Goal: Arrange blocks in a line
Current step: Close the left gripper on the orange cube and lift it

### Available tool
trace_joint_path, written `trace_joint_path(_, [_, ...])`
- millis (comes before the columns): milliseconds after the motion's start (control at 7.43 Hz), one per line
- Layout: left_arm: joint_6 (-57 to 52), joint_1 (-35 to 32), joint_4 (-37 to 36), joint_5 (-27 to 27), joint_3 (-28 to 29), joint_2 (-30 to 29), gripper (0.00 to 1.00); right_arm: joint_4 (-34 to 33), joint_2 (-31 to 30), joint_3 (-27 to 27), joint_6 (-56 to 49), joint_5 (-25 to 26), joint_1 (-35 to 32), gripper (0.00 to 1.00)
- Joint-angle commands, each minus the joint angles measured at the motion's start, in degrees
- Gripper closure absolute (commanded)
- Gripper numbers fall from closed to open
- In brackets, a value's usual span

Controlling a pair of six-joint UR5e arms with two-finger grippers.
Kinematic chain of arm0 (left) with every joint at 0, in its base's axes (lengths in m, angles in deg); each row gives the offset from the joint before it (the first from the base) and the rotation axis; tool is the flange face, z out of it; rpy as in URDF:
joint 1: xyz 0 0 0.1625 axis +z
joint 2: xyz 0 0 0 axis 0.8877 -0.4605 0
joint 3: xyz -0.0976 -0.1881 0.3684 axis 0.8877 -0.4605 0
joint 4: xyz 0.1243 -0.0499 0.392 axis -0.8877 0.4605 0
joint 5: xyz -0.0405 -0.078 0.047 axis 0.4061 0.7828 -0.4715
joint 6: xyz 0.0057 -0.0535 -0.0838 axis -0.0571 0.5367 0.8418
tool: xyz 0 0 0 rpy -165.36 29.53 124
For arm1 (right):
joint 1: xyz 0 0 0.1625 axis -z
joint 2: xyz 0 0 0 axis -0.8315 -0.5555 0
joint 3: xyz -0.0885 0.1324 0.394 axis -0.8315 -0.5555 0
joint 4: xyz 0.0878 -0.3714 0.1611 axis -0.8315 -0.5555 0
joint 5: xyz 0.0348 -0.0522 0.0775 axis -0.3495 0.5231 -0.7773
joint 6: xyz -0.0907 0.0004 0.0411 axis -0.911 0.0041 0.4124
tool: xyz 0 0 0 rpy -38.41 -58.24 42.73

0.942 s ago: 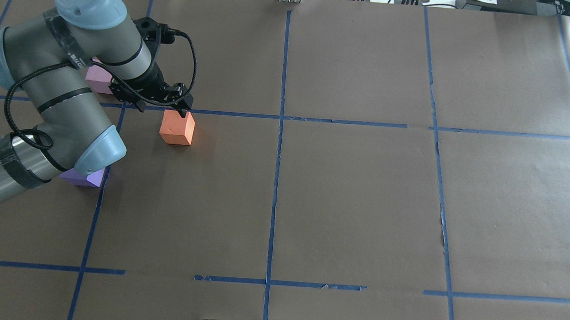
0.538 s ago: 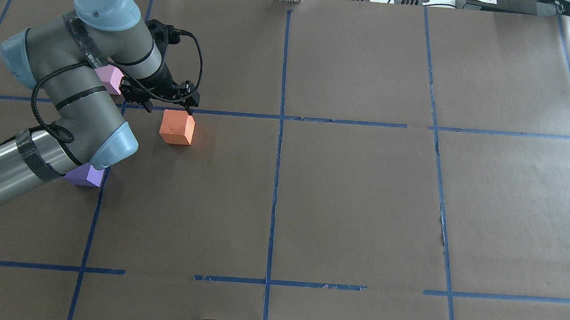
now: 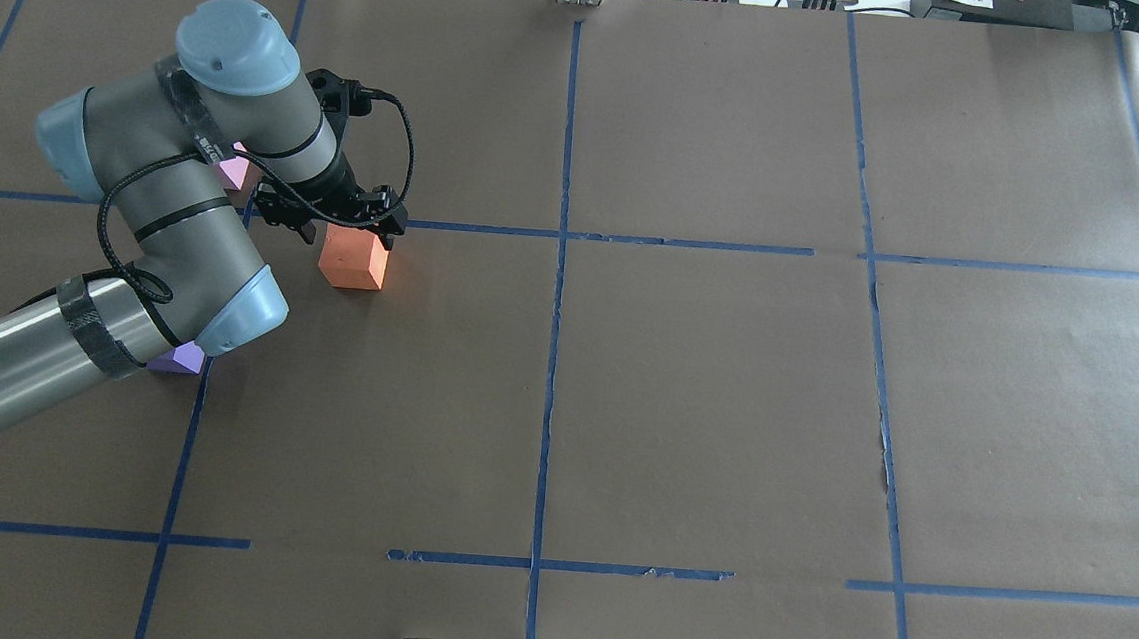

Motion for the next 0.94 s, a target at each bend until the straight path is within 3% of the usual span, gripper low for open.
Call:
trace_joint_path(0, [0.98, 0.15, 1.16, -0.18, 0.63, 0.02, 0.03, 0.0, 0.0, 0.0, 0.0, 0.0, 0.0, 0.0])
trace_joint_path(808, [2.99, 1.72, 6.95, -0.35, 4.58, 0.2, 0.06, -0.08, 0.0, 0.0, 0.0, 0.0, 0.0, 0.0])
